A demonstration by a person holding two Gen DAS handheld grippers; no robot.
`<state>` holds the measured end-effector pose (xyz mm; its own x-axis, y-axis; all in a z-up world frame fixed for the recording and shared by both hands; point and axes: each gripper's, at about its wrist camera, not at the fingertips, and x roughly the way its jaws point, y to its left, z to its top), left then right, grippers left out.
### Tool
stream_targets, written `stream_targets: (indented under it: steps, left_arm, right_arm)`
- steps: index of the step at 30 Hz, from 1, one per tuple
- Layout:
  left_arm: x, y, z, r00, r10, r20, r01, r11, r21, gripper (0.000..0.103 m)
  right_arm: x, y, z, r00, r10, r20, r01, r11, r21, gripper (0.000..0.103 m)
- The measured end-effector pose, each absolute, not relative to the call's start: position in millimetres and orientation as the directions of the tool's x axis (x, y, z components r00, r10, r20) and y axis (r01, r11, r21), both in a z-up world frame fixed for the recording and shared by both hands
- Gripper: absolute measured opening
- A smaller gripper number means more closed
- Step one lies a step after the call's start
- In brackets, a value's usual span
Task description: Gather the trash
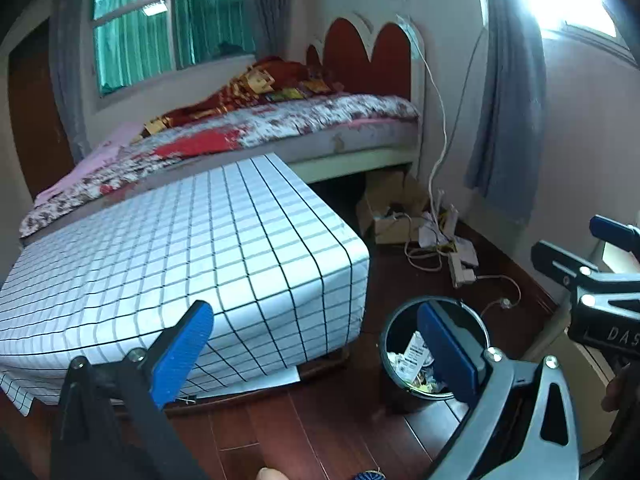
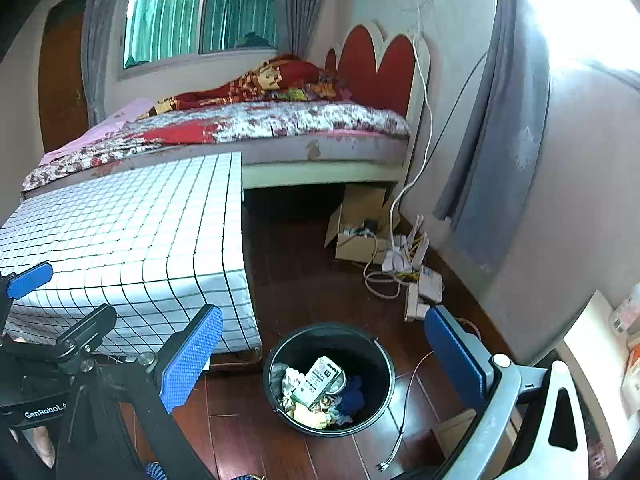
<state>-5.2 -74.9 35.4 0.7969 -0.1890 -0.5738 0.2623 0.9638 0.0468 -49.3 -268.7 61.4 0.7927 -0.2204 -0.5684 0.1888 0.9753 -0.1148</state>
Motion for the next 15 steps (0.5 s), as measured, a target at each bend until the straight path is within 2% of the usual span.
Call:
stream_targets:
  steps: [8, 15]
  left_arm:
    - [-19, -68, 48, 0.817, -0.206, -0.538, 0.265, 0.964, 0.032, 0.102]
    - [-17, -67, 50, 0.823, -0.209, -0.528, 0.261, 0.965, 0.025, 0.102]
  right_arm:
    - [-61, -264, 82, 0.82, -0.233, -0.522, 0.197, 0.973, -0.124, 0.102]
    - [-59, -265, 81, 0.817, -0.234, -0.527, 0.2, 0.972, -0.121, 0.102]
